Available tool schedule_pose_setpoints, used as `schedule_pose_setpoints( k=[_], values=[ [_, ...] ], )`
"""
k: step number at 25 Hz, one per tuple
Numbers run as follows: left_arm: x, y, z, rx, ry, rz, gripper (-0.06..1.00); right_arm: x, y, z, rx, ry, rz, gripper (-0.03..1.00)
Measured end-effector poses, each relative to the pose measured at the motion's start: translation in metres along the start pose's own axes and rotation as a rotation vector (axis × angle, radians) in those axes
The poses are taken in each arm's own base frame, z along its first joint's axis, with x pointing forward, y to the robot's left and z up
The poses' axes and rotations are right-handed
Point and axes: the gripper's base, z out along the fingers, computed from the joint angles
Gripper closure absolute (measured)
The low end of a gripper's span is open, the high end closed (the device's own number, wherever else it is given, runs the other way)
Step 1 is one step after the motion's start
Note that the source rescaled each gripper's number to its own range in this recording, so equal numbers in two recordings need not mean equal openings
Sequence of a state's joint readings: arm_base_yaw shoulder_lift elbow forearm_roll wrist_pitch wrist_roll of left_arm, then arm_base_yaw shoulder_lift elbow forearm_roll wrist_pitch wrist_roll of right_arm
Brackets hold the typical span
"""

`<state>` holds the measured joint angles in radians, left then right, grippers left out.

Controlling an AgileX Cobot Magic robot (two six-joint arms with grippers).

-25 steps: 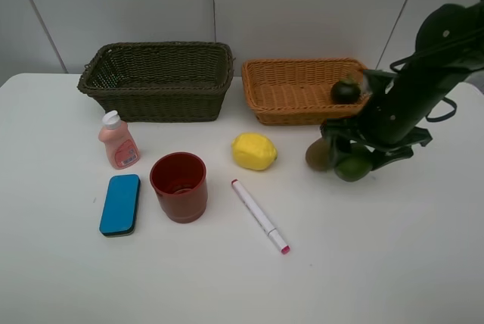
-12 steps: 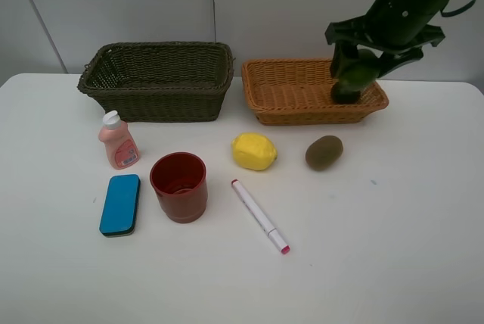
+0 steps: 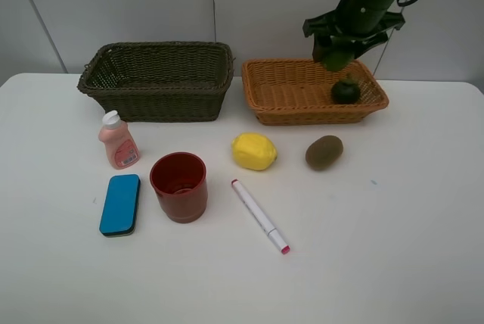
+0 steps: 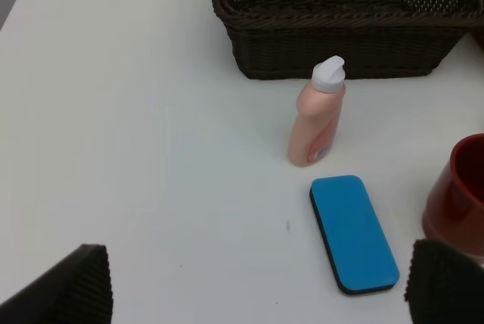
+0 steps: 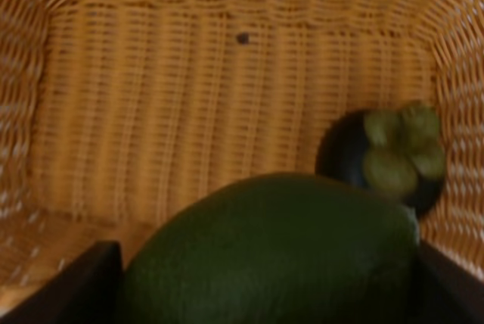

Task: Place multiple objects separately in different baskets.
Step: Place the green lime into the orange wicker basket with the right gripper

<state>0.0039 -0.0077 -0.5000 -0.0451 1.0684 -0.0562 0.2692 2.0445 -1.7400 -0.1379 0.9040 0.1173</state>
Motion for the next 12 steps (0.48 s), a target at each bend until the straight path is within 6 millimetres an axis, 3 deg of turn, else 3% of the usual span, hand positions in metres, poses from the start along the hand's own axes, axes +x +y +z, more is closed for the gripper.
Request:
schedule_pose_setpoints(
  k=[7,12],
  values=[
    [0.0,0.0,0.0,0.0,0.0,0.0,-0.06,0.001,0.006,0.051,-0.008,0.009,0.003,0.25],
    [0.0,0.0,0.0,0.001,0.0,0.0,-0.06,0.007,0.009,0.074,-0.008,0.049,0.003,0.25]
  ],
)
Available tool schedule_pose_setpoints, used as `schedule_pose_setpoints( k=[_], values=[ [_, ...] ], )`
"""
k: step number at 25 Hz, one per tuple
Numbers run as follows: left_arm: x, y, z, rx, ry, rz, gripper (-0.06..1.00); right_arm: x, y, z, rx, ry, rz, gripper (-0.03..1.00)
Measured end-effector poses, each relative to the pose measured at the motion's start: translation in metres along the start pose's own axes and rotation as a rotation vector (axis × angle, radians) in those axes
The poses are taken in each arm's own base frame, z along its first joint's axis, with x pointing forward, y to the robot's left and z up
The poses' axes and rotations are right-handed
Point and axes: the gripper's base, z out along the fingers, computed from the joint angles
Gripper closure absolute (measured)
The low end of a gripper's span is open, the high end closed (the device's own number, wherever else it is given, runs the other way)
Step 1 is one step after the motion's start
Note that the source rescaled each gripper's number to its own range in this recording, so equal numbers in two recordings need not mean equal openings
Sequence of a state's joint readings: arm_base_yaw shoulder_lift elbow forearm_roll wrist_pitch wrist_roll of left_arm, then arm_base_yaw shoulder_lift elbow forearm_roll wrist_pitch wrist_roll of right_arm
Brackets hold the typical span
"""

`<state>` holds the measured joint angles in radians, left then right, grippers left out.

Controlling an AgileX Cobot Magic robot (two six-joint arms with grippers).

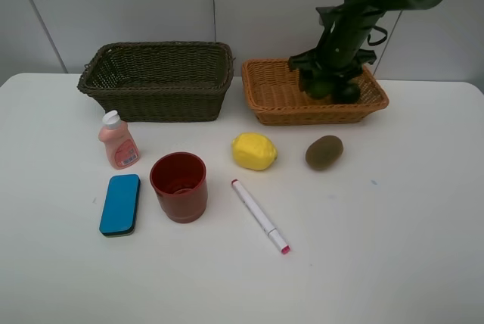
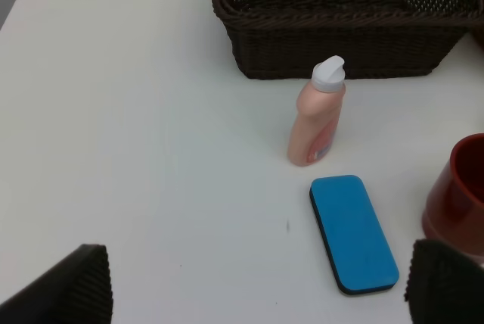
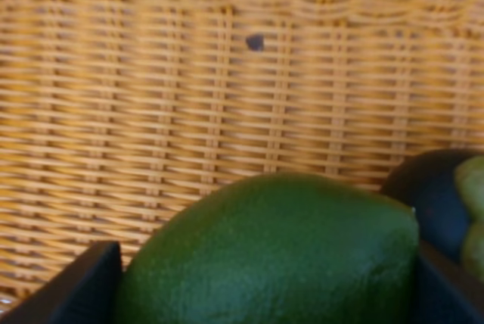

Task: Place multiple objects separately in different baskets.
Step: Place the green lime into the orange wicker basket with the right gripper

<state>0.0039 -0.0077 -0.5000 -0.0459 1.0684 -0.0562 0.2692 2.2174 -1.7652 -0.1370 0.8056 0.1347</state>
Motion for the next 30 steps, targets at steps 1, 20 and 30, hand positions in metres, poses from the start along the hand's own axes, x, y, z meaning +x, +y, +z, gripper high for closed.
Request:
schedule_pose_setpoints(
  k=[1,20,30],
  values=[
    [0.0,0.0,0.0,0.0,0.0,0.0,-0.06,0.0005,0.0002,0.0023,0.0,0.003,0.0,0.25],
    [0.0,0.0,0.0,0.0,0.0,0.0,-0.06,0.0019,0.0026,0.0046,-0.033,0.016,0.035,0.2],
    [0.0,0.0,0.0,0.0,0.0,0.0,-0.06,0.0019,0.0031,0.0046,-0.033,0.016,0.029,-0.03]
  ],
)
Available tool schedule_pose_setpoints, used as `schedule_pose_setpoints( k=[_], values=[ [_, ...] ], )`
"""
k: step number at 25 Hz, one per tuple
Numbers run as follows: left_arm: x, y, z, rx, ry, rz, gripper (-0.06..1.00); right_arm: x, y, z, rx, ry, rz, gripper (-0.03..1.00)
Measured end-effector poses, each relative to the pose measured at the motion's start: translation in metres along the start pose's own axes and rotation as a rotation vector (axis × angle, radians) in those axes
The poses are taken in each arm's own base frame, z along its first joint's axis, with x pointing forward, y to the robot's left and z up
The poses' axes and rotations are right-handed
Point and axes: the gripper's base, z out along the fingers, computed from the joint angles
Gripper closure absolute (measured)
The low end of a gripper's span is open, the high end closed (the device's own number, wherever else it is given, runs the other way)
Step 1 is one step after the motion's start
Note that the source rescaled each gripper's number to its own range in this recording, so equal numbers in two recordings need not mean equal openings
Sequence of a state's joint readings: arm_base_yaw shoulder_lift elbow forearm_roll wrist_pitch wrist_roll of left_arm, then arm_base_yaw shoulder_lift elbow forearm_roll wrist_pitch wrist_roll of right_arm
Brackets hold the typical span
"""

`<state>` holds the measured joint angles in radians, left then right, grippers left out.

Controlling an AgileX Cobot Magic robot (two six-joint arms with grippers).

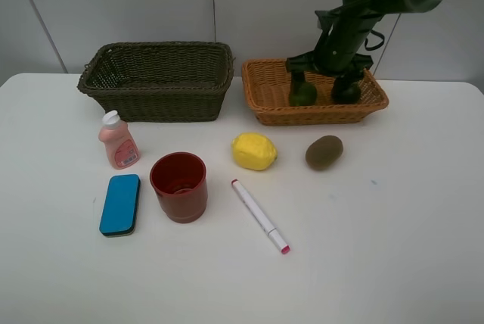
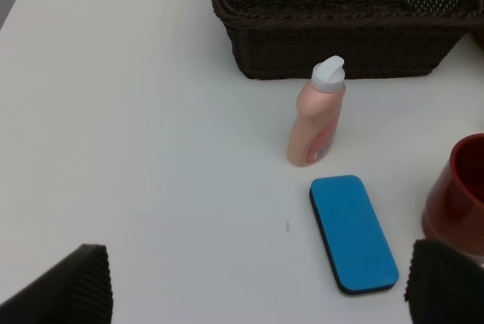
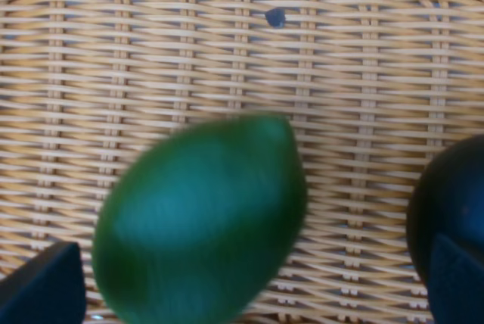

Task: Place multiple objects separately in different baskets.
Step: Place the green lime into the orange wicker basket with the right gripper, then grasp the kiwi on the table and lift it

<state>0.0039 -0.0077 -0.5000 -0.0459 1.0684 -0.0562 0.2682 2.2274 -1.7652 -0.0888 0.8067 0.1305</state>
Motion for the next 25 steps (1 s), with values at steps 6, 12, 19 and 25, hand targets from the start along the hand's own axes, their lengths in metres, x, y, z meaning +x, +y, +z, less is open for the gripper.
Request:
schedule_pose_setpoints(
  k=[6,12,19,25],
  values=[
    [0.0,0.0,0.0,0.0,0.0,0.0,-0.06,0.0,0.0,-0.002,0.0,0.0,-0.003,-0.03],
    [0.0,0.0,0.0,0.0,0.0,0.0,-0.06,-0.002,-0.002,-0.034,0.005,0.007,0.002,-0.03],
    [0.0,0.0,0.0,0.0,0.0,0.0,-0.06,0.007,-0.001,-0.083,0.018,0.105,0.025,-0.03],
    [0.0,0.0,0.0,0.001,0.0,0.0,-0.06,0.016,-0.002,-0.097,0.025,0.195,0.111,-0.03]
  ],
)
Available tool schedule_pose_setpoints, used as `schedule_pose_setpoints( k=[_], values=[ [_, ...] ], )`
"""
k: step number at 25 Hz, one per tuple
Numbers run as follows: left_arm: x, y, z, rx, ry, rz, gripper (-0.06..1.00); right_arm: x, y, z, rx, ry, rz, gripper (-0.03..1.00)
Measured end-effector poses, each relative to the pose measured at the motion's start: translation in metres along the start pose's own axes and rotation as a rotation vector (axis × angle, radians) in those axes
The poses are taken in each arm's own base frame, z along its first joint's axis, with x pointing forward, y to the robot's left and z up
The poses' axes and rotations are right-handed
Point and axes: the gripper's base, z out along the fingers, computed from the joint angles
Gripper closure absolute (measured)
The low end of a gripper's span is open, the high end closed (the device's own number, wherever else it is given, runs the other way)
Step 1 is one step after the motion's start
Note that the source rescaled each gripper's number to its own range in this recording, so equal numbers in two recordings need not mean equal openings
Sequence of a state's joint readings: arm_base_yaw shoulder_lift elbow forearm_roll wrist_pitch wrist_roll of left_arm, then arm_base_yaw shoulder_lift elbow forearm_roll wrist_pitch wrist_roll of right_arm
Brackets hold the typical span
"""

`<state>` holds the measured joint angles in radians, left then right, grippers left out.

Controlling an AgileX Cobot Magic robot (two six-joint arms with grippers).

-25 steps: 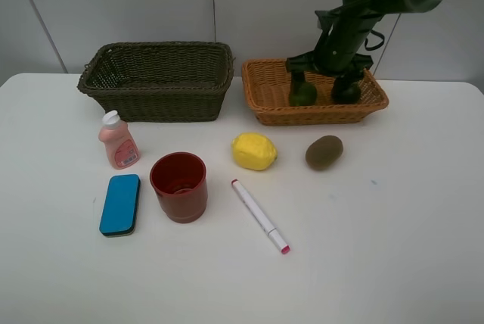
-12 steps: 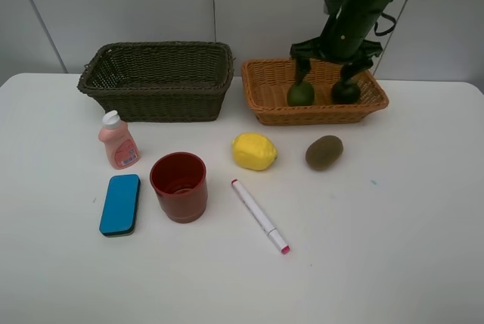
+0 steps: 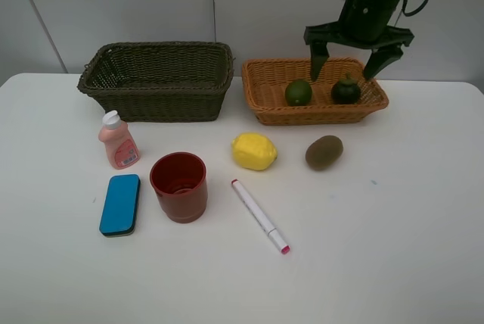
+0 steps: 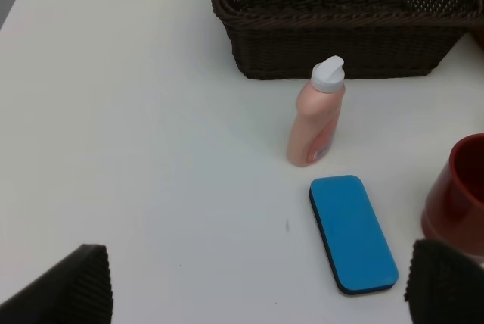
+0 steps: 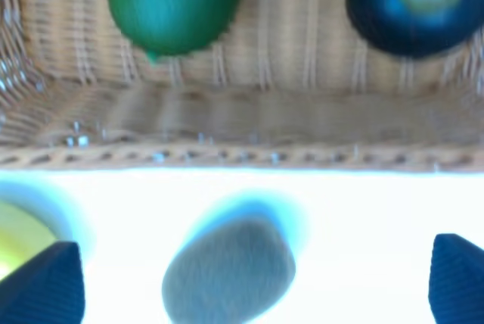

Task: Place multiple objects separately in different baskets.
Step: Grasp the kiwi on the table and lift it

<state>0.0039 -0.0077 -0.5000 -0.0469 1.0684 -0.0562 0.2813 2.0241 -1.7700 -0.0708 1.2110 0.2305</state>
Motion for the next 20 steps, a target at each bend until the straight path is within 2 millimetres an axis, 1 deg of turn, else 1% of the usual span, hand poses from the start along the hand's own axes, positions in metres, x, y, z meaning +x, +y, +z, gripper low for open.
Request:
schedule_pose_setpoints(
  k=[4,7,14,17,20],
  values=[
    [0.0,0.0,0.0,0.0,0.0,0.0,-0.06,0.012,0.0,0.009,-0.009,0.052,0.077,-0.03],
    [0.0,0.0,0.0,0.0,0.0,0.0,-0.06,0.026,0.001,0.025,-0.027,0.088,0.141,-0.03],
    [0.0,0.0,0.0,0.0,0.0,0.0,-0.06,0.059,0.006,0.07,-0.065,0.09,0.235,-0.03],
    [0.0,0.0,0.0,0.0,0.0,0.0,-0.06,0.068,0.009,0.082,-0.076,0.079,0.259,-0.03],
    [0.0,0.0,0.0,0.0,0.0,0.0,-0.06,0.07,0.011,0.088,-0.082,0.069,0.262,-0.03]
  ],
)
